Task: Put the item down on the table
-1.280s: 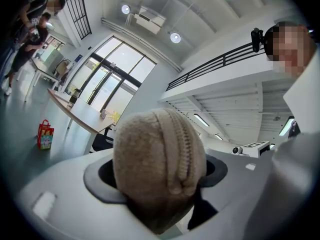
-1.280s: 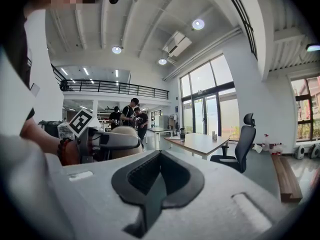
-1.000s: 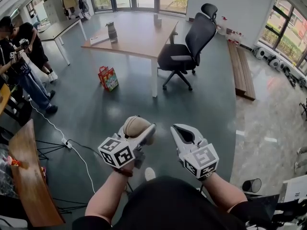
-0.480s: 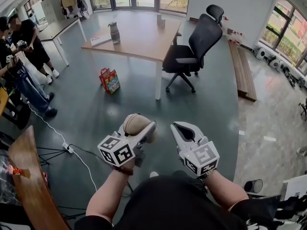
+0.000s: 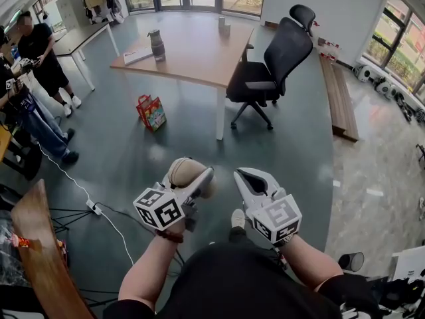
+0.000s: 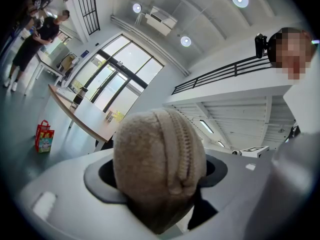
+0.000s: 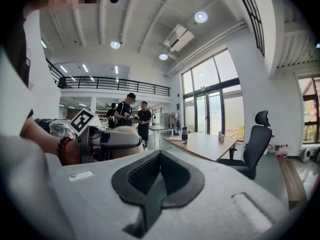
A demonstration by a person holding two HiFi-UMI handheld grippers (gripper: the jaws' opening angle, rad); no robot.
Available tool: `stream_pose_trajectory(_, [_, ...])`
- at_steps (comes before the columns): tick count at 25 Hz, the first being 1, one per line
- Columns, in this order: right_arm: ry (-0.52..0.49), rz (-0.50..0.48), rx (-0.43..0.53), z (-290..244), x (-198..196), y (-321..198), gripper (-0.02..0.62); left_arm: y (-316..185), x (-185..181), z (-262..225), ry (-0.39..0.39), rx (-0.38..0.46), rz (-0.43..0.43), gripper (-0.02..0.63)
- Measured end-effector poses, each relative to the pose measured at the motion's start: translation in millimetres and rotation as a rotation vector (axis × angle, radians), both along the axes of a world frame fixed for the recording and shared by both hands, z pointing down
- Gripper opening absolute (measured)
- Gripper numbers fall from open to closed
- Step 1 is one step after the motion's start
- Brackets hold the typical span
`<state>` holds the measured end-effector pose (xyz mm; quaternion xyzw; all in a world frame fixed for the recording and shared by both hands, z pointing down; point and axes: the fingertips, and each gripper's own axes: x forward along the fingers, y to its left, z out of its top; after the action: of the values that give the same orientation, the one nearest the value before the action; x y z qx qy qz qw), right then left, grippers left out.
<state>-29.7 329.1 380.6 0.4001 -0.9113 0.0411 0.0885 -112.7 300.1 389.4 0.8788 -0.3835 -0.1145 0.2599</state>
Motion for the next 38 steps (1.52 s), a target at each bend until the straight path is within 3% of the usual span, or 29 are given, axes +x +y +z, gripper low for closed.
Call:
stream_pose_trajectory(18, [-0.045,-0.060,-0.032,4.4,57.9,-140.5,-0.006,-140.2,59.2,5.8,-0.012,-0.048,-0.043,0.367])
stream_pose_trajectory(26, [-0.043,-0.085,-0.038,0.2,83.8,-177.0,-0.005,-179.5,80.8,0.9,0.017,-0.058,-0.072,0.367])
stream_pose_trajectory(38, [-0.031,-0.083,-0.038,3.8,91.5,-229.3,0.008,-238.4,89.9,5.6,0.076,-0.076,-0.061,0.367])
